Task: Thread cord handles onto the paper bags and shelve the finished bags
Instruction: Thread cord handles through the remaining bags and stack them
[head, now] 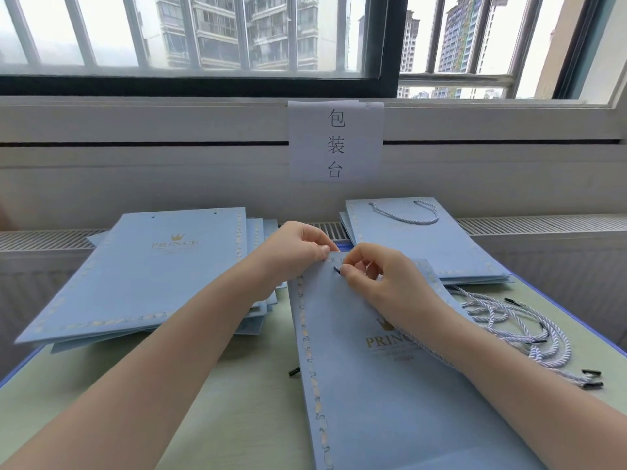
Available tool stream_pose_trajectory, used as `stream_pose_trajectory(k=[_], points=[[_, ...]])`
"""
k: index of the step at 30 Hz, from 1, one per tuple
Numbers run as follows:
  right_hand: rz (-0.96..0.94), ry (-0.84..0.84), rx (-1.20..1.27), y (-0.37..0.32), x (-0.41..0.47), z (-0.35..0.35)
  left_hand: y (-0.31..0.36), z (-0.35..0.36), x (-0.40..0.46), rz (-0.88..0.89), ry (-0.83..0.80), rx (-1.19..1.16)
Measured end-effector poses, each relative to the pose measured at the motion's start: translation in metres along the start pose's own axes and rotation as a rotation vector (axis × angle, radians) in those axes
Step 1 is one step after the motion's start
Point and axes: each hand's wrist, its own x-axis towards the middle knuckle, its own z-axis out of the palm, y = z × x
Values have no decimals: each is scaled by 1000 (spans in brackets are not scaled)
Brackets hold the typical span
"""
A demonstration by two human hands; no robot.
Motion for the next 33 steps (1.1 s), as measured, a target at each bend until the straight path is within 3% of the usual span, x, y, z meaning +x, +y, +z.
stream_pose_trajectory(k=[11, 22, 33], points=[[-3, 135, -166, 4, 1, 5, 7, -2, 0, -65, -11, -35], [-40, 51, -97, 1, 0, 3, 0, -1, 3, -124, 55, -36], [-49, 48, -98, -5, 0, 7, -10, 8, 5, 36, 147, -56]])
